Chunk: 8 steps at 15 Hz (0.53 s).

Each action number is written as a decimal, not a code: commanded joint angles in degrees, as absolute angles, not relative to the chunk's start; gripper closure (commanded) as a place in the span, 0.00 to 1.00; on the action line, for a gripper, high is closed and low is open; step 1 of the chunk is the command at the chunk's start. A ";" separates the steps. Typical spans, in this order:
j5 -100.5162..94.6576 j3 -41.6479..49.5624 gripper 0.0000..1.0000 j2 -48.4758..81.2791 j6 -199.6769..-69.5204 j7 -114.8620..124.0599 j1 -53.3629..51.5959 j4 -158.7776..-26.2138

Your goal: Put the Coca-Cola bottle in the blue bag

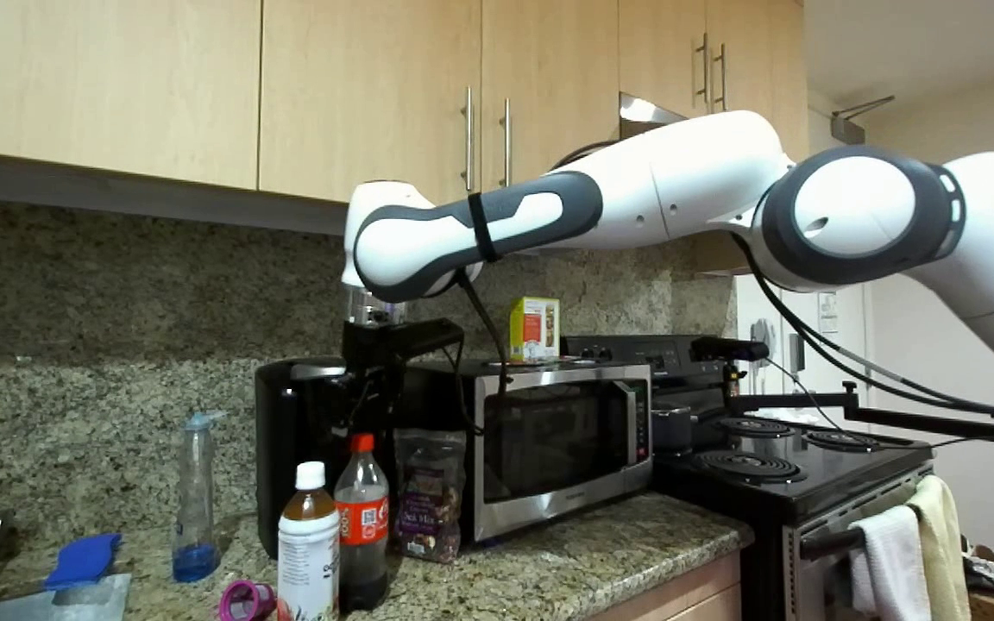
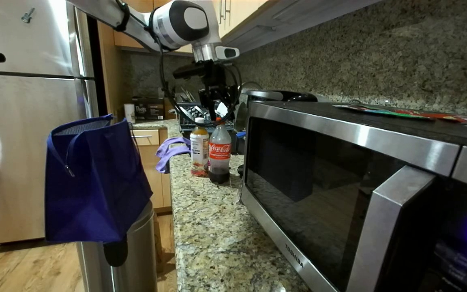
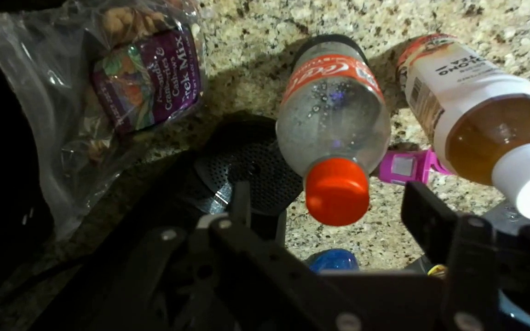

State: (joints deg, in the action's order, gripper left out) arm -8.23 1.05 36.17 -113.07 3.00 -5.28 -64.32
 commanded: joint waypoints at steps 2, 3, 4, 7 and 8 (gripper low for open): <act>-7.67 0.93 0.53 37.43 -111.91 3.00 -5.06 -60.98; -7.67 0.93 0.59 37.40 -111.88 3.07 -5.08 -60.80; -7.64 0.93 0.67 37.37 -111.93 3.10 -5.05 -60.82; -7.61 1.07 0.86 37.30 -111.65 3.52 -5.02 -60.61; -7.67 1.14 0.92 37.28 -111.42 3.50 -5.03 -60.66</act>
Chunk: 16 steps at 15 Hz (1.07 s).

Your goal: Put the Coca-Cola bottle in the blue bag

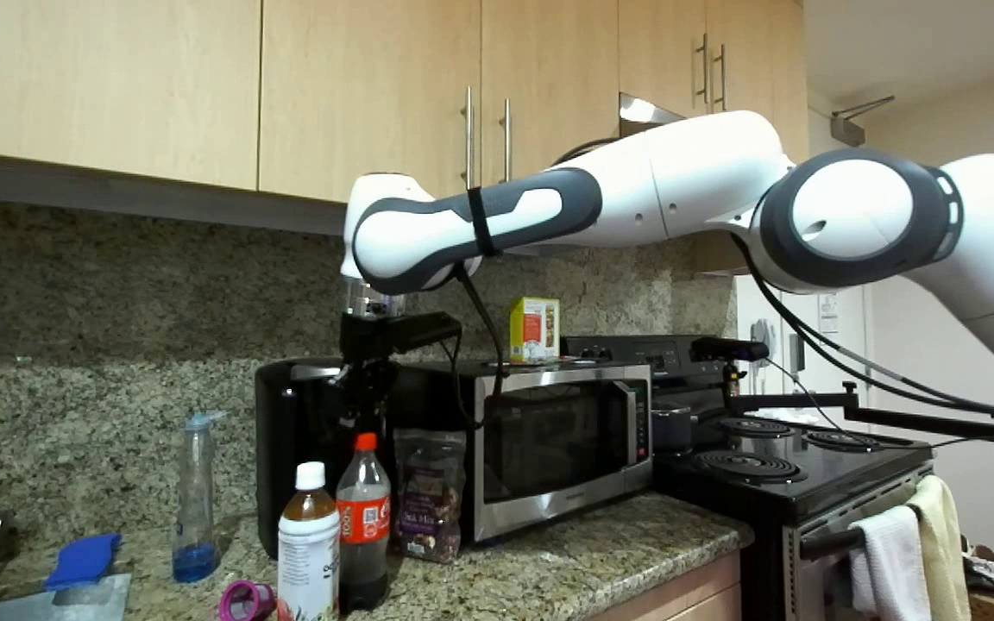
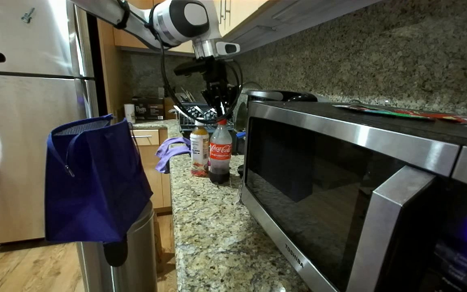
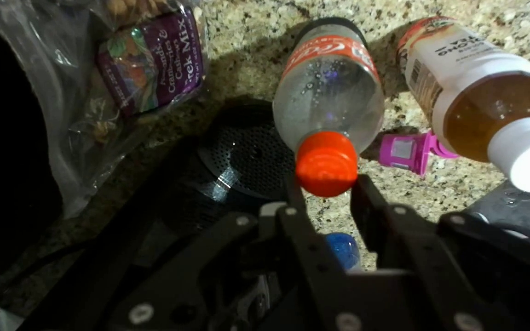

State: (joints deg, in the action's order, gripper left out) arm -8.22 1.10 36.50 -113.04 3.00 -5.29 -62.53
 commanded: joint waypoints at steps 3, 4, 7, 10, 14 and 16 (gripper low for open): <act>-7.82 1.29 0.97 37.37 -111.28 3.12 -5.05 -60.59; -7.76 1.32 0.58 37.41 -111.30 3.21 -5.06 -60.65; -7.83 1.46 0.56 37.70 -111.33 3.37 -5.17 -60.53; -7.86 1.41 0.38 37.76 -110.81 3.22 -5.33 -60.08; -8.04 1.56 0.12 37.76 -111.55 3.29 -5.33 -60.38; -8.15 1.46 0.02 37.96 -112.32 2.07 -5.04 -60.37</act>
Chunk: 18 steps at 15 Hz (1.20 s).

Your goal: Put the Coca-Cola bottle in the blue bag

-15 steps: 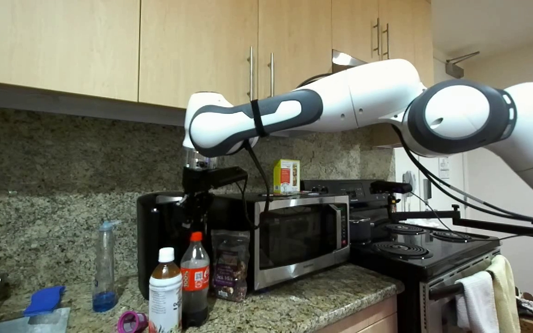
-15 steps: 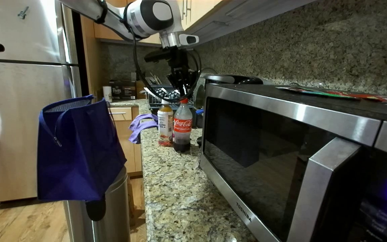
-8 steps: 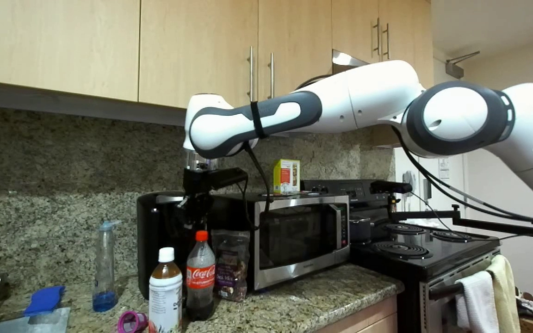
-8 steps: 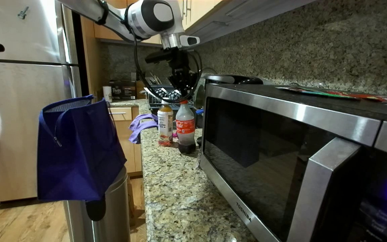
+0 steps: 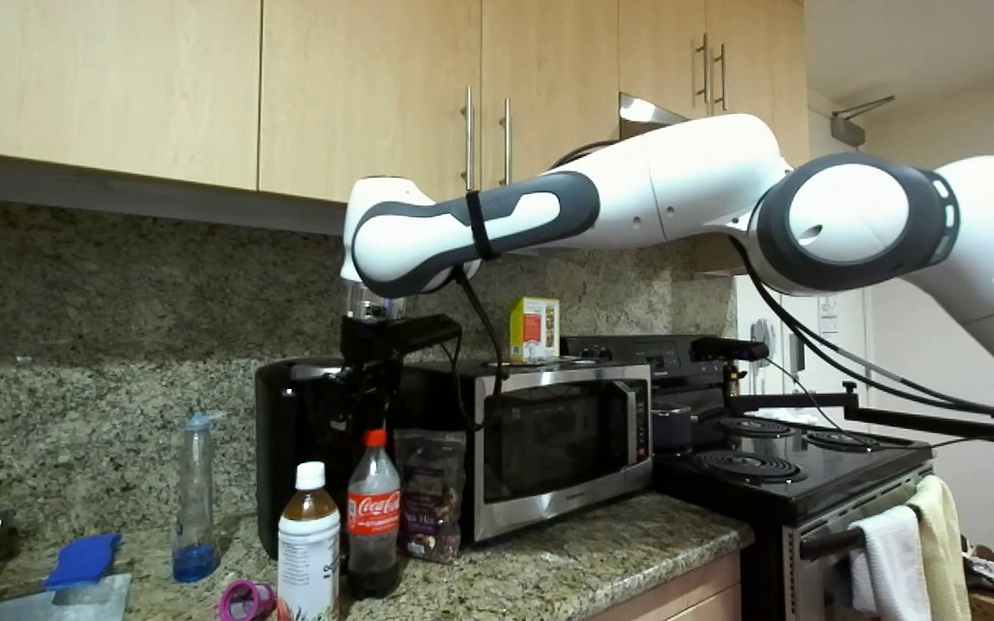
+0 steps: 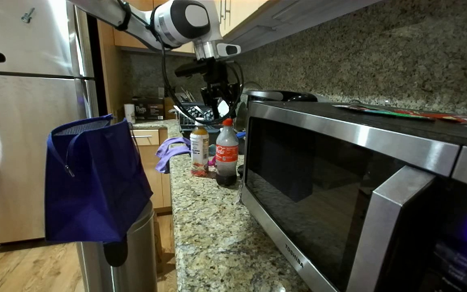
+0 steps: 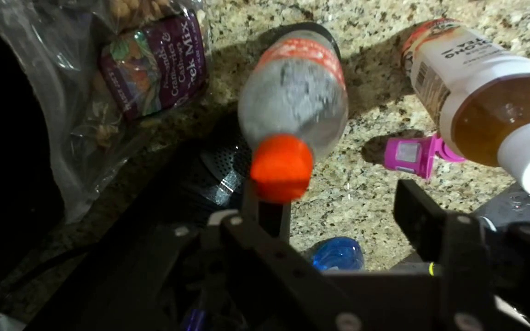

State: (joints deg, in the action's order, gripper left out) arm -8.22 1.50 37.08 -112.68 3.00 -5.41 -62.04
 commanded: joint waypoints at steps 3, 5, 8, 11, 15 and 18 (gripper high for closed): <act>-7.98 1.33 0.00 38.10 -112.81 1.23 -4.79 -60.16; -7.88 1.31 0.00 38.13 -112.71 1.04 -4.67 -59.95; -7.77 1.81 0.00 38.65 -111.69 2.49 -4.58 -58.89; -7.54 2.33 0.00 39.10 -111.99 2.59 -4.17 -58.80; -7.38 2.35 0.26 39.81 -109.29 2.18 -3.93 -55.64; -7.45 2.39 0.46 40.42 -107.44 2.43 -4.00 -53.60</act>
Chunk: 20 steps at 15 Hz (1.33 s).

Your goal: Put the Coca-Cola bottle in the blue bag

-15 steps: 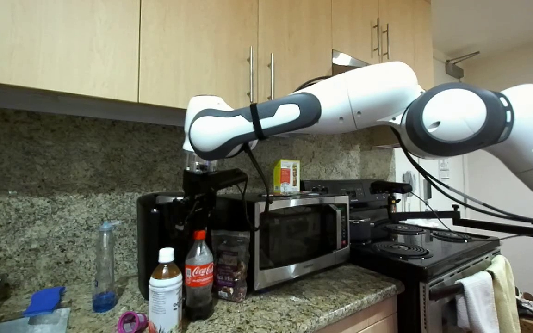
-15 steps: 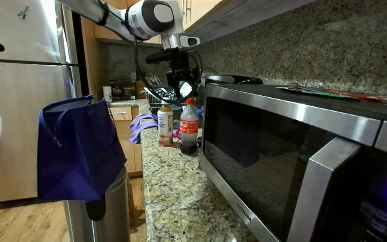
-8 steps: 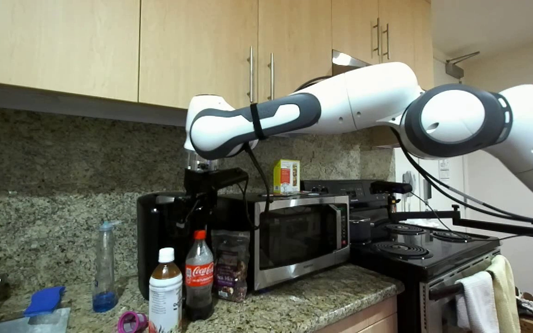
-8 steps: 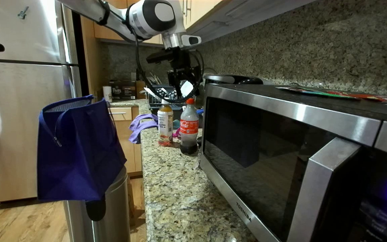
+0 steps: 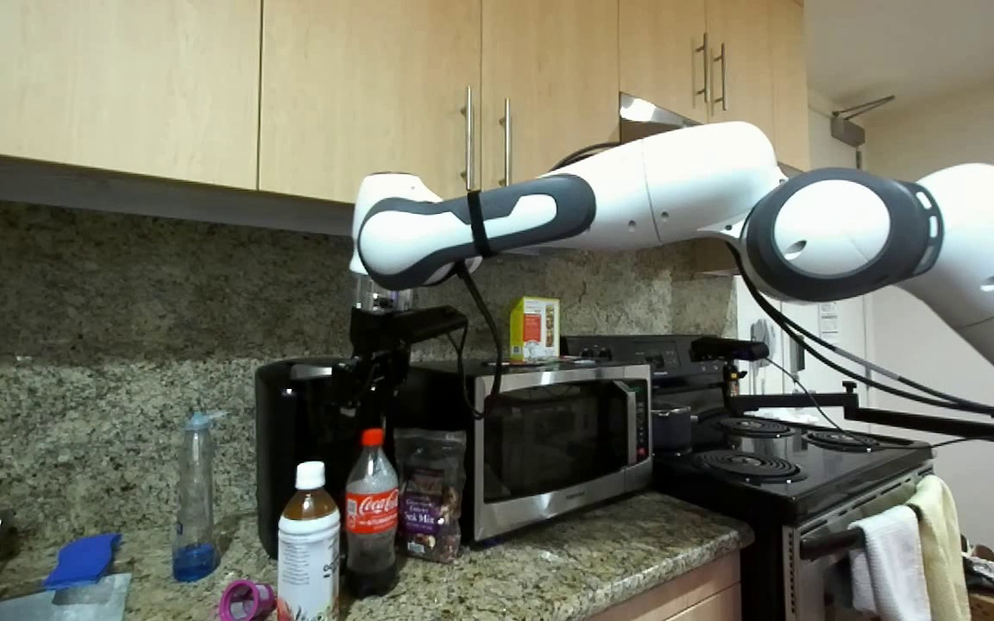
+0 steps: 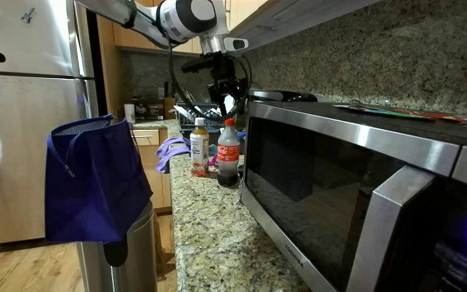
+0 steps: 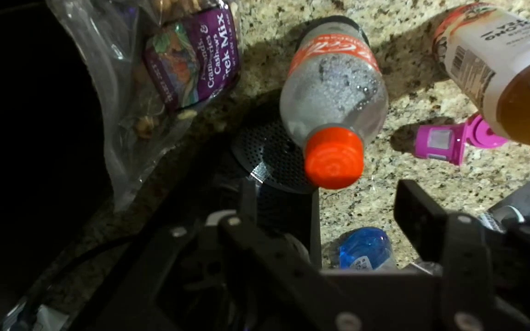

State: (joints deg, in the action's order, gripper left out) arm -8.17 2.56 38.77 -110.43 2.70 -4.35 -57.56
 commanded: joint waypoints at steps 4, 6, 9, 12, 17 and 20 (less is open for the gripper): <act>-7.74 2.60 0.20 41.10 -105.00 2.93 -4.17 -51.59; -7.72 2.58 0.15 41.41 -104.25 2.88 -4.15 -50.81; -7.64 2.52 0.01 41.98 -103.43 2.88 -4.11 -49.71; -7.26 2.33 0.00 42.39 -102.28 2.86 -4.00 -48.88; -6.57 2.04 0.00 42.91 -98.69 2.95 -3.84 -47.33; -5.93 1.71 0.00 43.36 -97.49 2.05 -3.60 -46.34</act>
